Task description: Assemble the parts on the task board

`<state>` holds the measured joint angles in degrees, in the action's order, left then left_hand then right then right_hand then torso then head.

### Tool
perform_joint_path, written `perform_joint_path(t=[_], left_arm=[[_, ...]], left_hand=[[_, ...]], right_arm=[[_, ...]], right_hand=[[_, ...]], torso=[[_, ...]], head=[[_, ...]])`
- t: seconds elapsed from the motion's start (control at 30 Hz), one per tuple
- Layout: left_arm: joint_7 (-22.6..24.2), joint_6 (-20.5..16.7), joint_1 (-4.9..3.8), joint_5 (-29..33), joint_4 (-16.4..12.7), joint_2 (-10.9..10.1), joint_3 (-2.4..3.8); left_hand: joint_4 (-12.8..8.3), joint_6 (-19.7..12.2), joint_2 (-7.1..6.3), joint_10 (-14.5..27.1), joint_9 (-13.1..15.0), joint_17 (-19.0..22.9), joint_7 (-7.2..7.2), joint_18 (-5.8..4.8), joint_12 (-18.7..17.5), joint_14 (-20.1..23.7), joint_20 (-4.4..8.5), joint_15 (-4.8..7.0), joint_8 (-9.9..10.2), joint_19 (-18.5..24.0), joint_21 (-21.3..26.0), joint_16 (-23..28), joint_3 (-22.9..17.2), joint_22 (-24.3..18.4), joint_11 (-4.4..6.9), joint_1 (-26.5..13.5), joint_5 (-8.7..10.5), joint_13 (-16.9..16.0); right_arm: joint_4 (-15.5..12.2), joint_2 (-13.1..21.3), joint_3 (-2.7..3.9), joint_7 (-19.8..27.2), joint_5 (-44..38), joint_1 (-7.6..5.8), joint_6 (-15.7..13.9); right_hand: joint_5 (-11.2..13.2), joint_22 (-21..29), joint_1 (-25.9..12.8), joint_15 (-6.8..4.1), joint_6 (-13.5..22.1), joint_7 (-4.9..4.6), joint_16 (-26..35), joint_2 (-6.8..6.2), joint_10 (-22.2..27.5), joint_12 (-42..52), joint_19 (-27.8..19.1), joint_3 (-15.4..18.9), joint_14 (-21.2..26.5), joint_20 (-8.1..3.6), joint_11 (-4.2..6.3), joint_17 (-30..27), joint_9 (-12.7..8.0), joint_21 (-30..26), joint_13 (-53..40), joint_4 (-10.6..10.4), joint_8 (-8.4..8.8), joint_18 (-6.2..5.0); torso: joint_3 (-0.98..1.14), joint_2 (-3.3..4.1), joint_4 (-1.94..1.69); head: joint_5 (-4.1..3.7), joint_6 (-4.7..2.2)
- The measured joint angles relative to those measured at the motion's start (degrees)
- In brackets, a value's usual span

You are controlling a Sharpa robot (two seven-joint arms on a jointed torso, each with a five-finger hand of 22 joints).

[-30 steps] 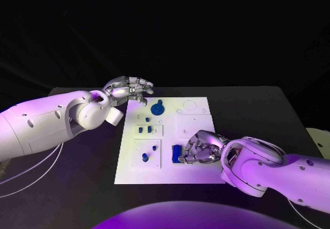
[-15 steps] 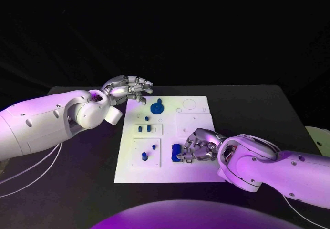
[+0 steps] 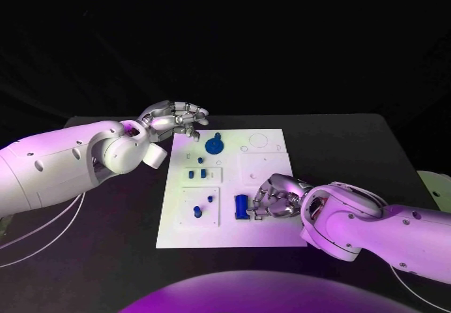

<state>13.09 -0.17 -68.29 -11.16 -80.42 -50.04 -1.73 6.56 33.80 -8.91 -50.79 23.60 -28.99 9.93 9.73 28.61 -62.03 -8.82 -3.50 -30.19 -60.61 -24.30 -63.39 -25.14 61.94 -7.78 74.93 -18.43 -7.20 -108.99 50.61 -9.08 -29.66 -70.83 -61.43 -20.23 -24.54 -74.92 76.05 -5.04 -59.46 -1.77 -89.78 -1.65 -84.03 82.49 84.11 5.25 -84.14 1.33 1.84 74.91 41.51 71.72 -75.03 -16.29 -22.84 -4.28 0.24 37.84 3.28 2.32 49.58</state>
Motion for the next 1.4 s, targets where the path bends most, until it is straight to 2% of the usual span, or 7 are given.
perform_joint_path(t=[0.27,0.33,0.57,0.8,1.07,1.23,1.4], left_arm=[[-0.01,0.00,0.00,0.00,0.00,-0.03,0.00],[-0.02,0.00,0.00,0.00,0.00,-0.07,0.00],[-0.02,-0.02,0.00,0.00,-0.04,-0.34,-0.02],[-0.02,-0.03,0.00,0.00,-0.25,-0.72,-0.03],[0.02,-0.03,0.00,0.00,-0.31,-0.80,-0.05],[0.05,-0.01,0.00,0.00,-0.36,-0.84,-0.05],[0.07,0.00,0.00,0.00,-0.40,-0.89,-0.05]], left_hand=[[0.00,0.00,0.00,0.22,0.00,0.00,0.00,0.00,0.34,0.00,0.00,0.00,0.00,0.00,0.00,-0.23,0.00,0.00,-0.21,0.00,-0.21,0.00],[0.00,0.00,0.00,0.22,0.00,0.00,0.00,0.00,0.34,0.00,0.00,0.00,0.00,0.00,0.00,-0.23,0.00,0.00,-0.21,0.00,-0.21,0.00],[0.00,0.00,0.00,0.21,0.00,0.00,0.00,0.01,0.34,0.00,0.00,0.00,-0.17,0.00,0.22,-0.23,0.00,0.00,-0.21,0.00,-0.21,0.00],[0.00,0.00,0.00,0.21,0.00,-0.01,0.00,0.00,0.34,0.00,0.00,0.00,-0.20,0.00,0.22,-0.23,0.00,0.01,-0.21,0.00,-0.21,0.00],[0.00,0.00,0.00,0.21,0.00,0.01,0.00,0.00,0.34,0.00,0.00,0.00,-0.20,0.00,0.22,-0.22,0.00,0.01,-0.21,0.00,-0.20,0.00],[0.00,0.00,0.00,0.21,0.00,0.04,0.00,0.00,0.34,0.00,0.00,0.00,-0.20,0.00,0.22,-0.22,0.00,0.01,-0.21,0.00,-0.21,0.00],[0.00,0.00,0.00,0.21,0.00,0.04,0.00,0.00,0.34,0.00,0.00,0.00,-0.20,0.00,0.22,-0.22,0.00,0.01,-0.21,0.00,-0.20,0.00]], right_arm=[[-0.64,0.68,0.01,0.19,0.27,0.00,-0.13],[-1.01,1.68,0.01,0.28,0.53,-0.06,-0.42],[-1.73,7.14,0.00,0.77,1.60,-1.87,-2.31],[-2.42,12.64,-0.08,1.62,0.90,-2.52,-4.57],[-2.55,15.09,-0.34,1.78,-3.01,-0.59,-5.07],[-2.30,14.91,-0.42,1.44,-4.65,0.81,-4.74],[-1.78,13.86,-0.43,0.46,-5.73,1.32,-4.40]], right_hand=[[0.48,0.00,-0.33,0.00,0.00,0.00,0.00,-0.77,0.00,-0.02,0.00,0.49,0.00,0.00,0.00,0.00,0.28,-0.54,0.24,-0.49,0.00,-0.04],[0.72,0.01,-0.59,0.00,1.13,-0.65,0.00,-1.03,0.12,-0.70,0.00,0.54,0.00,0.00,-0.12,0.00,0.28,-1.25,0.15,-0.43,0.56,-0.05],[1.47,0.01,0.10,0.62,4.71,-2.32,0.00,-1.81,1.43,-1.90,-0.24,0.89,0.13,0.24,-1.42,0.00,-0.07,-2.20,0.07,-0.40,2.83,-0.06],[1.71,0.01,1.05,1.15,5.41,-2.72,0.00,-2.30,2.67,-3.44,-1.04,0.89,0.32,1.04,-2.05,0.00,-0.42,-5.56,0.06,-0.40,3.45,-0.07],[4.14,0.01,1.05,1.35,5.10,-2.66,0.00,-2.29,3.28,-4.46,-1.24,1.77,0.12,1.24,-2.05,0.00,-1.04,-6.24,0.04,-0.47,3.87,-0.08],[4.45,-0.03,1.05,1.35,4.77,-2.74,0.00,-2.30,3.29,-4.46,-1.24,2.03,0.12,1.24,-2.05,0.00,-1.15,-6.24,0.04,-0.41,3.89,-0.08],[4.45,-0.03,1.05,1.35,3.86,-2.42,0.00,-2.29,3.29,-4.46,-1.24,2.09,0.12,1.24,-2.05,0.00,-1.26,-6.23,0.04,-0.47,3.89,-0.09]], torso=[[0.00,0.01,-0.02],[-0.01,0.01,-0.04],[-0.10,-0.06,0.01],[-0.14,-0.07,0.02],[-0.14,-0.11,0.21],[-0.10,-0.10,0.19],[-0.10,-0.06,0.11]], head=[[0.03,0.16],[0.05,0.21],[-0.08,0.13],[-0.78,-0.09],[-1.60,-0.31],[-1.81,-0.40],[-1.91,-0.46]])
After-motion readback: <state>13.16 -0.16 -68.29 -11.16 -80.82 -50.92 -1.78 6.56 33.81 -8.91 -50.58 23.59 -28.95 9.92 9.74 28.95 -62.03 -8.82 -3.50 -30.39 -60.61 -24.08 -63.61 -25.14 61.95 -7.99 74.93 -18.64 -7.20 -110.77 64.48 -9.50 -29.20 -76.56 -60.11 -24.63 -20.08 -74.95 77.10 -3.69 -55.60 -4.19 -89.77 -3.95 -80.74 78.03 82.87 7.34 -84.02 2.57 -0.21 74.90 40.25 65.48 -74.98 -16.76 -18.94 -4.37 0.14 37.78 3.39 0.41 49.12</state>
